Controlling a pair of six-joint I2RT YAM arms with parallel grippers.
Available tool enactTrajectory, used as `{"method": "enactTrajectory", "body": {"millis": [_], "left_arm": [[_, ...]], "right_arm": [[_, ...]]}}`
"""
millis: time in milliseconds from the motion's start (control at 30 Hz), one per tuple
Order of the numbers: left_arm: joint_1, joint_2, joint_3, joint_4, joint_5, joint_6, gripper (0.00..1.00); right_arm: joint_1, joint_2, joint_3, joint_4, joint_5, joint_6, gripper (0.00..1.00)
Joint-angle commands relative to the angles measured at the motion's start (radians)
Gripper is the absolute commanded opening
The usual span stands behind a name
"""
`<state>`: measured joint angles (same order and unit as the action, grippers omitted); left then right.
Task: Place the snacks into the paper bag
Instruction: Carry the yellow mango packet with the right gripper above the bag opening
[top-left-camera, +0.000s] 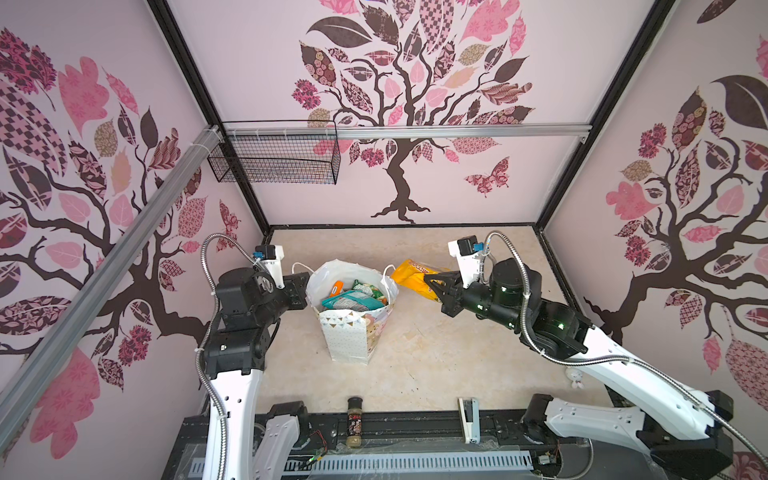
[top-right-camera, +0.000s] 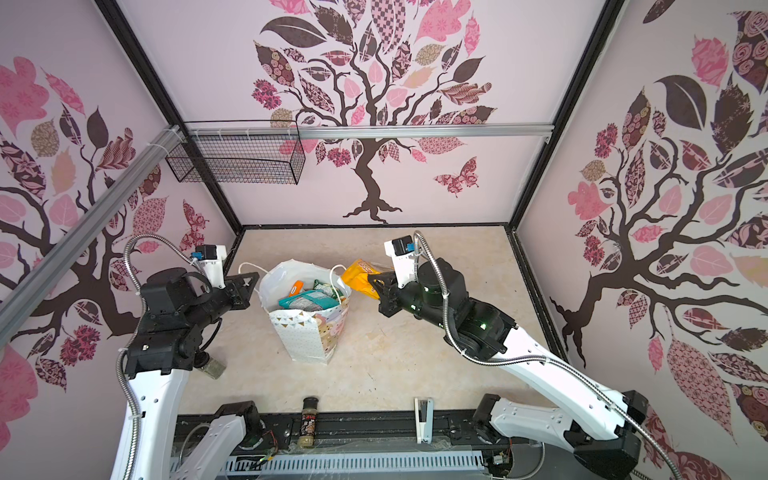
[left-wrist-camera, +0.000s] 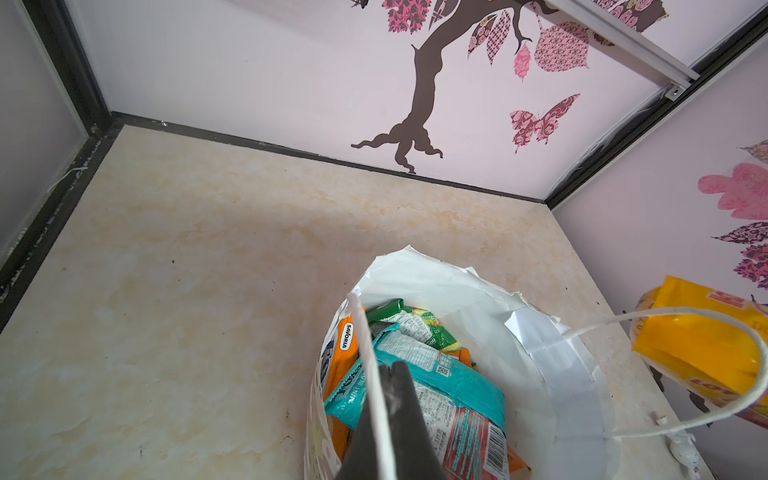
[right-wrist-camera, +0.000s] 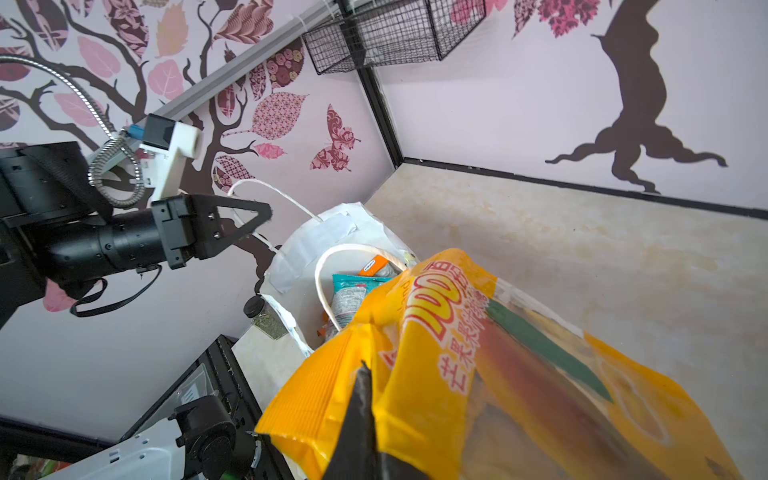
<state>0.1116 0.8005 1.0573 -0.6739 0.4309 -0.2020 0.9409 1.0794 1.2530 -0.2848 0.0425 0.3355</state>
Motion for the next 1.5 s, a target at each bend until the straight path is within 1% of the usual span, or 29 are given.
{"method": "enactTrajectory", "body": {"millis": [0,133,167,300,367,433,467,633,833,1000,1200,1367,1467], "left_arm": [[0.005,-0.017,-0.021,0.064,0.019,0.008,0.00],[0.005,-0.018,-0.021,0.066,0.020,0.008,0.00],[0.005,-0.018,-0.020,0.066,0.021,0.007,0.00],[0.005,-0.018,-0.021,0.067,0.025,0.008,0.00],[0.005,-0.021,-0.022,0.066,0.027,0.008,0.00],[0.005,-0.022,-0.022,0.066,0.027,0.007,0.00],[0.005,-0.021,-0.022,0.066,0.027,0.009,0.00],[0.004,-0.024,-0.021,0.064,0.032,0.010,0.00],[0.004,-0.030,-0.023,0.068,0.030,0.009,0.00],[0.005,-0.025,-0.023,0.067,0.032,0.009,0.00],[0.004,-0.027,-0.020,0.058,0.027,0.009,0.00],[0.005,-0.024,-0.017,0.054,0.027,0.013,0.00],[0.005,-0.017,-0.016,0.053,0.029,0.013,0.00]], "right_arm": [[0.073,0.047,0.154,0.083,0.124,-0.093,0.00],[0.198,0.124,0.269,0.103,0.301,-0.195,0.00],[0.219,0.141,0.293,0.110,0.324,-0.209,0.00],[0.262,0.223,0.402,0.117,0.350,-0.233,0.00],[0.305,0.265,0.452,0.125,0.403,-0.274,0.00],[0.363,0.313,0.503,0.141,0.477,-0.340,0.00],[0.379,0.332,0.529,0.144,0.491,-0.362,0.00],[0.389,0.415,0.643,0.118,0.493,-0.372,0.00],[0.389,0.483,0.706,0.137,0.484,-0.362,0.00],[0.385,0.547,0.734,0.195,0.494,-0.372,0.00],[0.328,0.615,0.789,0.164,0.410,-0.258,0.00],[0.296,0.638,0.785,0.167,0.386,-0.194,0.00],[0.285,0.643,0.774,0.200,0.348,-0.152,0.00]]}}
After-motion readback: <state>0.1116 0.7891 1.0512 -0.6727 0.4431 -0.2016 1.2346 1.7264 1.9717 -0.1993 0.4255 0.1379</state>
